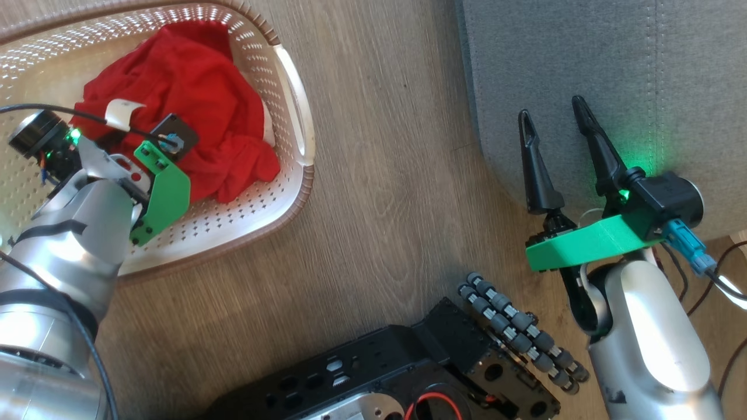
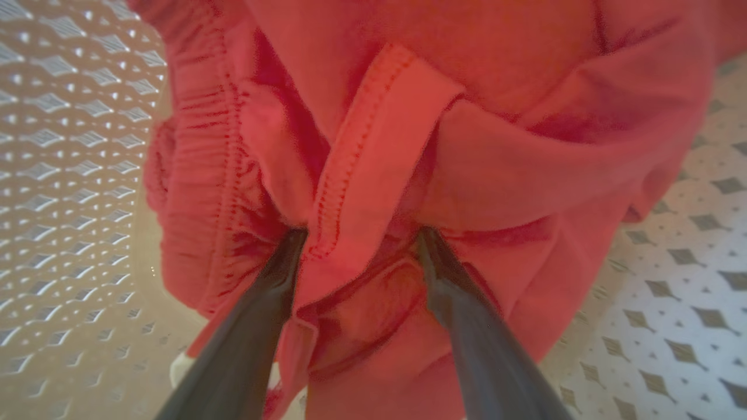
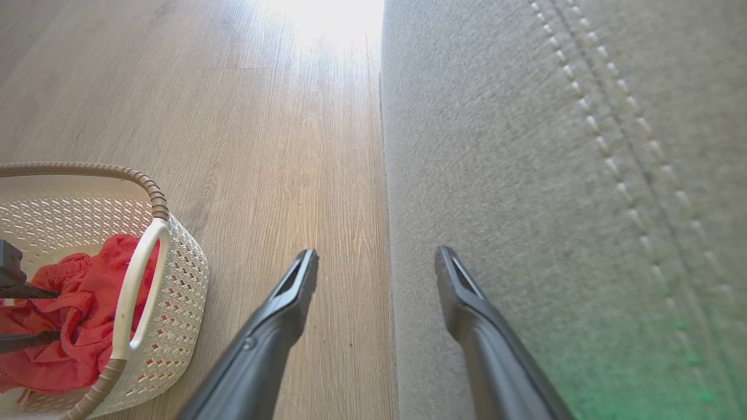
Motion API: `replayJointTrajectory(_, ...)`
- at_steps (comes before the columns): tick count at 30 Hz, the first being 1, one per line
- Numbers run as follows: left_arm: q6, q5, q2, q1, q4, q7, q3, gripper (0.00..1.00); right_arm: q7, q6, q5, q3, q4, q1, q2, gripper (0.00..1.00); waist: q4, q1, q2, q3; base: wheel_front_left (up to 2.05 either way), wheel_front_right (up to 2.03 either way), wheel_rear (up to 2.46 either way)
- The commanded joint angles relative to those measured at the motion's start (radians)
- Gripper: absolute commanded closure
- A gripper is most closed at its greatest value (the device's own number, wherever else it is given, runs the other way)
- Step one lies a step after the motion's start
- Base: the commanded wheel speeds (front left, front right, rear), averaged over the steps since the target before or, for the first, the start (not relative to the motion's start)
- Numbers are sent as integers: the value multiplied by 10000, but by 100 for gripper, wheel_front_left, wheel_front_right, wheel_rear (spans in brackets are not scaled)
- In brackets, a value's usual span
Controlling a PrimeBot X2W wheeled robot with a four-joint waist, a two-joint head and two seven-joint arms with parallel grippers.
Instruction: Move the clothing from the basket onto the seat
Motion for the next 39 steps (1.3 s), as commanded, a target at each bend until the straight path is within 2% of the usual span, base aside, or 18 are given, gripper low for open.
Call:
replayJointTrajectory(1,-88,-86,328,170,53,156,202,0,27,10,226,216,169,447,-110,0,-18,0,0,7,0,0,0)
replayJointTrajectory(3,-227,-214,333,174,63,387,227,1,27,10,238,239,154,464,-110,0,-28,0,0,19,0,0,0)
replayJointTrajectory(4,-343,-259,322,211,67,496,189,82,27,10,242,243,156,463,-110,0,-30,0,0,17,0,0,0)
replayJointTrajectory(5,-431,-305,333,247,71,653,150,100,27,10,250,242,168,458,-110,0,-26,0,0,9,0,0,0)
replayJointTrajectory(13,-551,-605,447,295,78,640,86,100,27,10,307,293,260,249,-110,0,-33,0,0,-119,0,0,0)
replayJointTrajectory(19,-259,-979,324,621,80,251,267,100,27,10,255,114,187,22,-110,0,97,0,0,-630,0,0,0)
replayJointTrajectory(33,539,-2124,-806,2121,-13,-1886,853,100,27,10,-855,-778,501,264,-110,0,1215,0,0,-4058,0,0,0)
replayJointTrajectory(36,785,-2377,-989,2431,-328,-2032,1022,100,27,10,-1085,-901,695,436,-110,0,1580,0,0,-4791,0,0,0)
replayJointTrajectory(39,1035,-2593,-1014,2836,-1401,-2051,1203,100,27,10,-1284,-978,858,576,-110,0,1880,0,0,-5383,0,0,0)
